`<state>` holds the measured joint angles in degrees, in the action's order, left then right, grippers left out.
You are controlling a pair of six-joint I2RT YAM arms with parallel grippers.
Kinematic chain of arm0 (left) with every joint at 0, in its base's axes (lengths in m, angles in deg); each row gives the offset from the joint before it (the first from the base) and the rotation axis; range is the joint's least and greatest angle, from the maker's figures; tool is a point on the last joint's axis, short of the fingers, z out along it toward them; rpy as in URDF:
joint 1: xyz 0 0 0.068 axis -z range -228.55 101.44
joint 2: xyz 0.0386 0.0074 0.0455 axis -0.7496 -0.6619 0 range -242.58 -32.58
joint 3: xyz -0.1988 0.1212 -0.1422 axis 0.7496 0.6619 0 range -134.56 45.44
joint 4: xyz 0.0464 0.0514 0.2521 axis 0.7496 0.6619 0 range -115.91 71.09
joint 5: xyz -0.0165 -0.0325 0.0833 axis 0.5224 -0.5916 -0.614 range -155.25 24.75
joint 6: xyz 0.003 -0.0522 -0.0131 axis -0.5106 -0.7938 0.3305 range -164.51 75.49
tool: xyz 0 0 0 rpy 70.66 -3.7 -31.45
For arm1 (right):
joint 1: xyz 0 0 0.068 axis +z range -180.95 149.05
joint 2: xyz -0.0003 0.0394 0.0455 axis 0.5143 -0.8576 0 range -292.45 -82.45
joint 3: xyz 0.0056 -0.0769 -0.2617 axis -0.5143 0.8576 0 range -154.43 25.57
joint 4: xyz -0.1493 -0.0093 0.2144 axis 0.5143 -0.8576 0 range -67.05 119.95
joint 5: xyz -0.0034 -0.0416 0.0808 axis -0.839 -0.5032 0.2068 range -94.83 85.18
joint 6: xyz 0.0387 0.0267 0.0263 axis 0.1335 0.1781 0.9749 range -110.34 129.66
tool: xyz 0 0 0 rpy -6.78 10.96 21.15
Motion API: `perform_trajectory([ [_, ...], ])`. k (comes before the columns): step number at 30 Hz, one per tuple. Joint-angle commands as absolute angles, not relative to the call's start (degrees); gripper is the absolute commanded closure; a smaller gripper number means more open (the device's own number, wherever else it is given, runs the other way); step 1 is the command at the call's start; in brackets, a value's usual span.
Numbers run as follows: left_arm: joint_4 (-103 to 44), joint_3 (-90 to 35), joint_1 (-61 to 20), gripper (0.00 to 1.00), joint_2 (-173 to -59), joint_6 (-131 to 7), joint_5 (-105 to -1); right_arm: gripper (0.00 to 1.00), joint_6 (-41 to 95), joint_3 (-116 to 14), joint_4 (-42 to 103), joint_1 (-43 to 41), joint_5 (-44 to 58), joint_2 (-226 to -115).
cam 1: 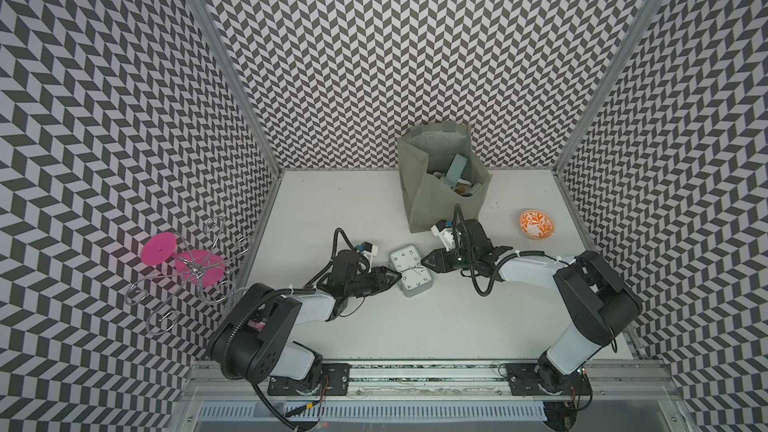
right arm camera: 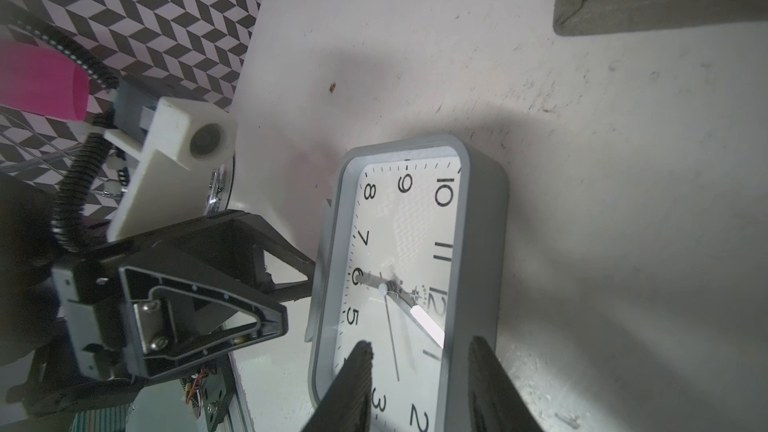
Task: Put the alarm clock into the canvas bag
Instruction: Adjust the alarm at the center of the board.
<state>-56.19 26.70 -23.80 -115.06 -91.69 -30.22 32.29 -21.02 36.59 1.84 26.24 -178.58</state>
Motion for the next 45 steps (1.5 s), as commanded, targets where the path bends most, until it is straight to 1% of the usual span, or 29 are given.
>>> perform_trajectory([
  [1,-59.3,25.2,-23.5,0.58,-116.1,-91.1,-29.4,0.63,34.2,-21.0,41.4,1.7,28.0,-180.0],
  [12,-60.9,22.8,-23.0,0.65,-117.9,-91.5,-28.7,0.63,34.6,-20.2,43.0,1.8,32.4,-182.0],
  [20,-60.2,19.8,-20.7,0.67,-115.6,-91.9,-26.8,0.68,39.7,-16.2,50.3,1.8,38.2,-182.2],
  [28,-56.0,15.6,-18.4,0.67,-113.2,-91.2,-26.5,0.7,41.9,-15.2,51.4,1.7,37.5,-182.3],
  [36,-55.3,12.4,-15.8,0.67,-117.7,-91.3,-25.3,0.7,43.7,-14.4,53.4,1.5,38.5,-182.9],
  [40,-54.4,11.3,-15.6,0.66,-119.6,-90.0,-23.9,0.7,43.4,-13.2,52.4,0.3,36.8,-180.7],
  [42,-51.1,9.3,-15.6,0.66,-119.8,-87.8,-23.6,0.7,43.1,-11.9,51.8,-0.9,35.9,-178.8],
  [45,-43.6,5.9,-15.3,0.65,-117.6,-83.3,-26.0,0.7,42.4,-9.7,50.1,-2.7,34.3,-175.1],
])
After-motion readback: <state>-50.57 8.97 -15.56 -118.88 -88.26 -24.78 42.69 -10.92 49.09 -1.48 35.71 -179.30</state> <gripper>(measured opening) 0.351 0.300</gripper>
